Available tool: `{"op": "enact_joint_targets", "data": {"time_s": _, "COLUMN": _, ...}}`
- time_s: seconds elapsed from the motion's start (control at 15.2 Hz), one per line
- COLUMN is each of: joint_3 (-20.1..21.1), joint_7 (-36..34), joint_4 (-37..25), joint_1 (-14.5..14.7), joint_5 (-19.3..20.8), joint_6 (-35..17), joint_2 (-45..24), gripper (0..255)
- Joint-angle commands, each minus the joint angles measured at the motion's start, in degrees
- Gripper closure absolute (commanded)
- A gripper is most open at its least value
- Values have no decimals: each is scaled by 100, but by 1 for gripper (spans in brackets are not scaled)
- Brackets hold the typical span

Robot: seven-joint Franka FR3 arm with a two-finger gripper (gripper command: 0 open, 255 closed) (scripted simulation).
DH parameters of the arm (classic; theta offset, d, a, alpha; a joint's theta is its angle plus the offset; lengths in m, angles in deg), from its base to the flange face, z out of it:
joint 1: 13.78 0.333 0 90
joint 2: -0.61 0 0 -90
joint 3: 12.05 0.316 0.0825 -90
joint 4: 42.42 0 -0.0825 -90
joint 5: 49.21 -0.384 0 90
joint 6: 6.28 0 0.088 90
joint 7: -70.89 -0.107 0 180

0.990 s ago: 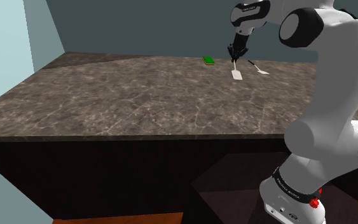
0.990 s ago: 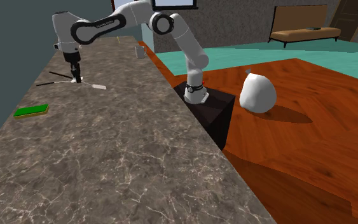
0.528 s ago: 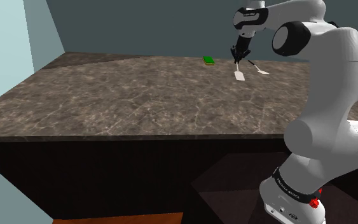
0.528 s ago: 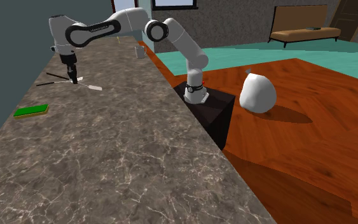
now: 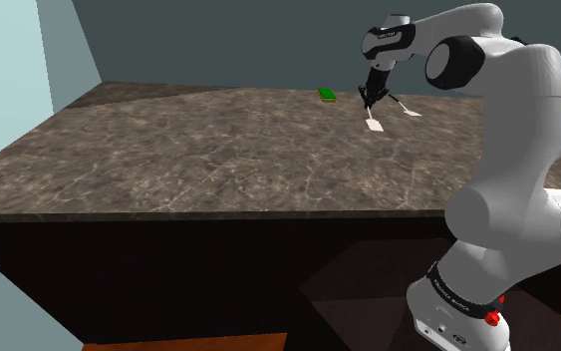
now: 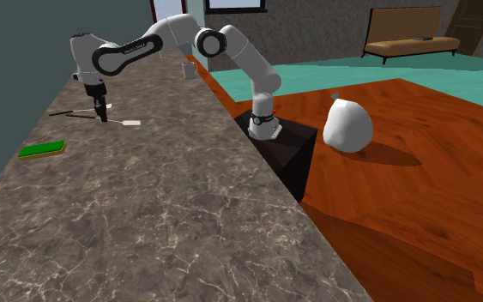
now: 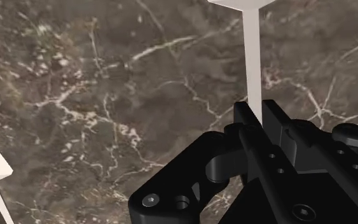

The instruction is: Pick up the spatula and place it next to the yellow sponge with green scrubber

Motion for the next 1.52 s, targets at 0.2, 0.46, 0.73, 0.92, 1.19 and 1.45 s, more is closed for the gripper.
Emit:
{"op": "enact_joint_targets", "data": {"time_s": 0.2, "joint_3": -4, "joint_7": 0, "joint_4": 276, "joint_1": -10, "joint_5": 4, "joint_6": -325, "joint_2": -48, "gripper": 255}}
{"op": "enact_joint_targets", "data": {"time_s": 0.46, "joint_3": -4, "joint_7": 0, "joint_4": 272, "joint_1": -10, "joint_5": 4, "joint_6": -324, "joint_2": -50, "gripper": 255}}
{"op": "enact_joint_targets", "data": {"time_s": 0.73, "joint_3": -4, "joint_7": 0, "joint_4": 272, "joint_1": -10, "joint_5": 4, "joint_6": -323, "joint_2": -50, "gripper": 0}}
{"op": "enact_joint_targets", "data": {"time_s": 0.92, "joint_3": -4, "joint_7": 0, "joint_4": 272, "joint_1": -10, "joint_5": 4, "joint_6": -323, "joint_2": -50, "gripper": 0}}
{"op": "enact_joint_targets", "data": {"time_s": 1.19, "joint_3": 1, "joint_7": 5, "joint_4": 106, "joint_1": -10, "joint_5": -3, "joint_6": -29, "joint_2": 79, "gripper": 0}}
{"op": "enact_joint_targets", "data": {"time_s": 1.45, "joint_3": 4, "joint_7": 10, "joint_4": -91, "joint_1": -8, "joint_5": -8, "joint_6": 255, "joint_2": 165, "gripper": 0}}
